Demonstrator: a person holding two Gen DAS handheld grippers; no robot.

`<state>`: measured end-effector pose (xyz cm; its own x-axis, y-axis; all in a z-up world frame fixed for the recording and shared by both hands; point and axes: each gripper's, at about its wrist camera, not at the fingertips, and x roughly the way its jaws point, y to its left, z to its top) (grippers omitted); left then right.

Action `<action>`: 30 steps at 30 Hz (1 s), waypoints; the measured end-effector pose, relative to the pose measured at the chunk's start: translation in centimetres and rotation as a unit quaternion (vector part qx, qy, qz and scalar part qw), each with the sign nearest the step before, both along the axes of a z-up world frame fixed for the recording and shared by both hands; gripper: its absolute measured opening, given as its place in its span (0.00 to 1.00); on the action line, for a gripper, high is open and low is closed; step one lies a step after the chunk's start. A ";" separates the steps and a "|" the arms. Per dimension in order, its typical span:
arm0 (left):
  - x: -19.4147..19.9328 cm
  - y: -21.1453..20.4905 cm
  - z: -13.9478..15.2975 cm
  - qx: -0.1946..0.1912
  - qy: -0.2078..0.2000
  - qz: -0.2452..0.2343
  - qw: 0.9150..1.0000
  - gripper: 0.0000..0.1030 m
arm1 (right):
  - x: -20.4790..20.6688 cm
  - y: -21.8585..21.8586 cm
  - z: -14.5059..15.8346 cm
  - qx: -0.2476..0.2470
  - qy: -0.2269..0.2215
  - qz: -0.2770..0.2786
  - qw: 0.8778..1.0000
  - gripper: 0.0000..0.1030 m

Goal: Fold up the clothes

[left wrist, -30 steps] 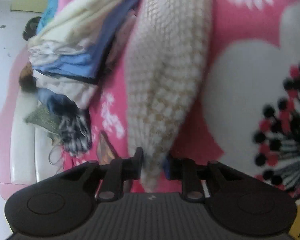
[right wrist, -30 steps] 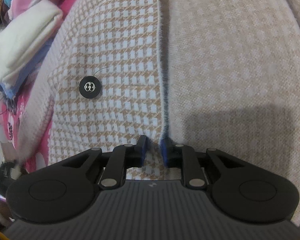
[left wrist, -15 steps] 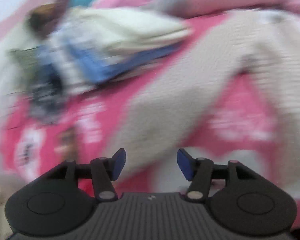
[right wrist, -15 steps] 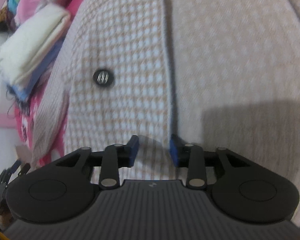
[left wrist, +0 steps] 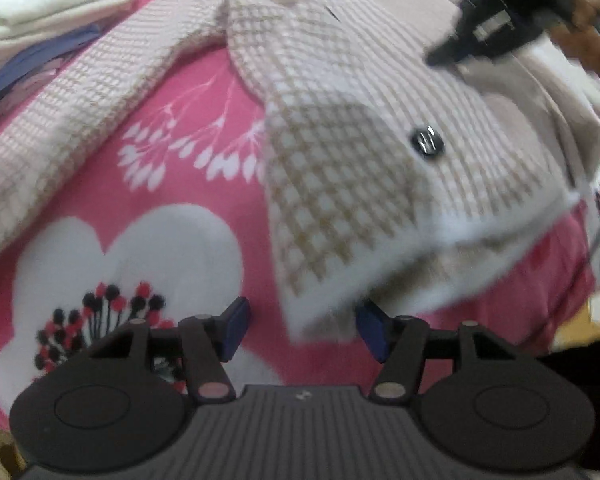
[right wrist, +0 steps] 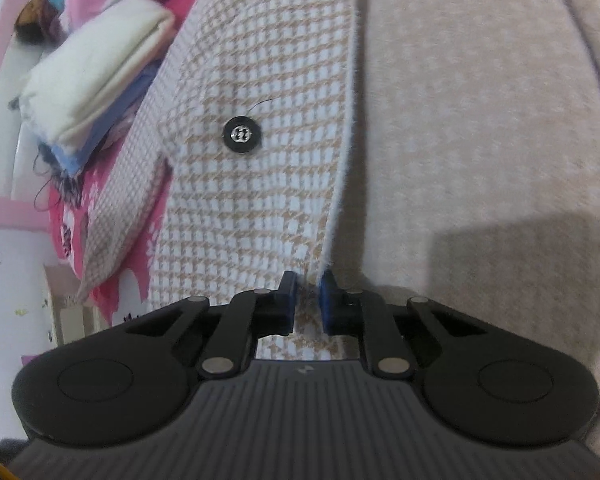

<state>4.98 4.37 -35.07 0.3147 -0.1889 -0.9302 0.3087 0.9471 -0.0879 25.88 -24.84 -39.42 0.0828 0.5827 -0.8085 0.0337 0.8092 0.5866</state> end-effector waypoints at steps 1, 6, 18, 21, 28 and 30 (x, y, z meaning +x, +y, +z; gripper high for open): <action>0.2 -0.1 -0.1 0.000 -0.001 0.005 1.000 0.59 | 0.0 -0.1 -0.3 0.005 0.008 0.000 1.000 0.15; 0.6 -0.2 0.4 -0.001 -0.017 0.019 1.000 0.54 | 0.1 3.0 -0.7 0.007 0.001 0.052 0.999 0.25; 1.4 -5.0 1.0 0.034 -0.072 0.000 0.997 0.29 | 0.8 -2.8 3.3 -0.007 -0.050 -0.041 0.998 0.07; 0.0 -5.9 2.8 0.100 -0.114 -0.013 0.988 0.08 | 0.7 -2.7 3.6 0.005 -0.057 -0.038 0.998 0.06; -3.9 -7.3 7.5 0.099 -0.147 -0.076 0.981 0.12 | 0.0 -3.6 4.8 -0.004 -0.068 0.006 0.998 0.06; -3.8 -7.0 6.7 0.038 -0.094 -0.083 0.991 0.27 | 0.3 -3.2 3.4 -0.051 -0.063 0.032 0.996 0.06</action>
